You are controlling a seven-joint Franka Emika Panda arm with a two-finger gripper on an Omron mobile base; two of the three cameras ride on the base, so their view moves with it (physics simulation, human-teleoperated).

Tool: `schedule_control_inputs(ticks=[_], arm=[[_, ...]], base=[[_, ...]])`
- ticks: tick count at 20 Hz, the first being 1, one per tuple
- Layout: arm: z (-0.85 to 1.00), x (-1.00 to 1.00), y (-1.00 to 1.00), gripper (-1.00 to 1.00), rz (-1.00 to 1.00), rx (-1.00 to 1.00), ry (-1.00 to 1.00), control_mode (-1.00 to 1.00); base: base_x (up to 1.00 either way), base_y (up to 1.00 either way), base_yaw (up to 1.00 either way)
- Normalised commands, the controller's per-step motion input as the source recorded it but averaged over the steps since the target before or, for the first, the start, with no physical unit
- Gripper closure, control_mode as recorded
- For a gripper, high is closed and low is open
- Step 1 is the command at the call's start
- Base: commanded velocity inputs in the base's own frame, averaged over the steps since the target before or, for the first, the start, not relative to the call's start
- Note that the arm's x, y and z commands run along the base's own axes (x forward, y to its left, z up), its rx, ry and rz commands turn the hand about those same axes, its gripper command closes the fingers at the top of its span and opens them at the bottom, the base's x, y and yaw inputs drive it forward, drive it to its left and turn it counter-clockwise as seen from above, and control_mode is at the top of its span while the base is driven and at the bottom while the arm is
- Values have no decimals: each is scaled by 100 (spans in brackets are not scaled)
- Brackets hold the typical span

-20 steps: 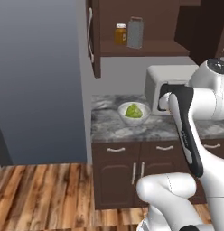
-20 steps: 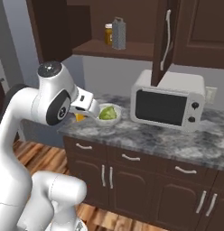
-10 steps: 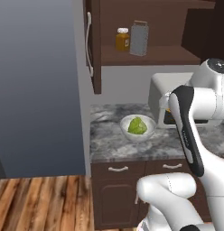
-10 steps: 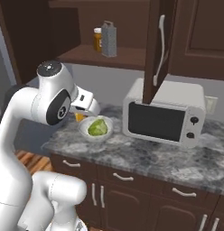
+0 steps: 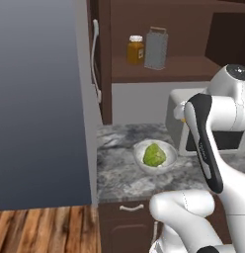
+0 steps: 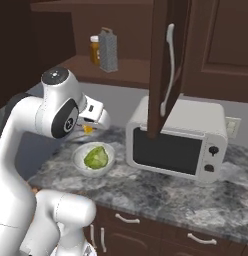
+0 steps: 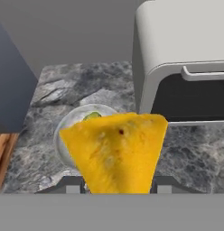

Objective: Pick the cheese from the fridge and the cheese grater from the cabinet and place them next to the salad bowl.

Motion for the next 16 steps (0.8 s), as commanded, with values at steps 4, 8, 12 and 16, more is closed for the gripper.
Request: schedule_control_inputs(ticks=[4, 8, 12, 16], arm=[[0, 0, 0, 100, 0, 0, 0, 100], [0, 0, 0, 100, 0, 0, 0, 100], [0, 0, 0, 100, 0, 0, 0, 100], [0, 0, 0, 100, 0, 0, 0, 100]], base=[[41, 4, -1], [44, 5, 0], [33, 4, 0], [38, 4, 0]])
